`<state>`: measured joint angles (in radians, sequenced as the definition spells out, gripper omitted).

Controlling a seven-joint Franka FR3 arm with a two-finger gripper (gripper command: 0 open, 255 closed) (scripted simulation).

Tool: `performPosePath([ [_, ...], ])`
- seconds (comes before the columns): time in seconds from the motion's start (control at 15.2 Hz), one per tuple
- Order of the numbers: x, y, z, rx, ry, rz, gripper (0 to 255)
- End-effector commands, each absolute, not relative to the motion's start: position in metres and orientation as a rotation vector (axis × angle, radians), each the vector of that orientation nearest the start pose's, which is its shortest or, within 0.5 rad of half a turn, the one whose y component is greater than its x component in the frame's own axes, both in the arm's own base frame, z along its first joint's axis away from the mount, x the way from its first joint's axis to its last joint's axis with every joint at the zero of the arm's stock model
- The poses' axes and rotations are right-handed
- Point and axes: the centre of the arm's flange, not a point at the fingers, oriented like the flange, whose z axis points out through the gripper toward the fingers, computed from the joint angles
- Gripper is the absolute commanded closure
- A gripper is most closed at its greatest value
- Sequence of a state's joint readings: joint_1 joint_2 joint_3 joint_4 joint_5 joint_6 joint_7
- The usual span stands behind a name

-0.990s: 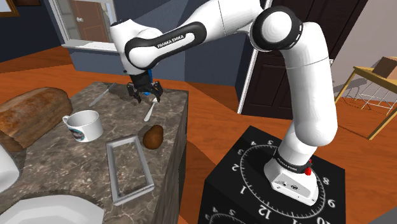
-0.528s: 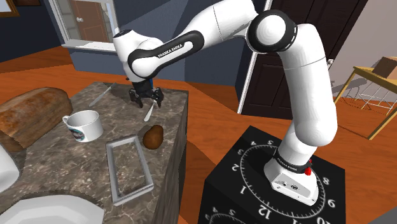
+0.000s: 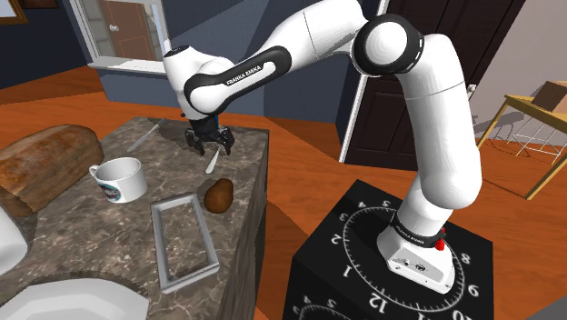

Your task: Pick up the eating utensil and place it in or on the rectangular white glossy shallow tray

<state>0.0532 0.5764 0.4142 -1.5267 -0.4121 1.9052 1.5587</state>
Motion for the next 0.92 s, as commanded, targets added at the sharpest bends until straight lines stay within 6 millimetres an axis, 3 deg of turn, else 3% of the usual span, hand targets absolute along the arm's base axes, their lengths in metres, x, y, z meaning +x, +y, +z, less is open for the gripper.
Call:
performPosePath([
  [0.0,0.639,0.243,0.333,-2.955,1.558,-0.093,255],
  [0.59,0.639,0.243,0.333,-2.955,1.558,-0.093,255],
  [0.86,0.639,0.243,0.354,-2.955,1.558,-0.093,255],
])
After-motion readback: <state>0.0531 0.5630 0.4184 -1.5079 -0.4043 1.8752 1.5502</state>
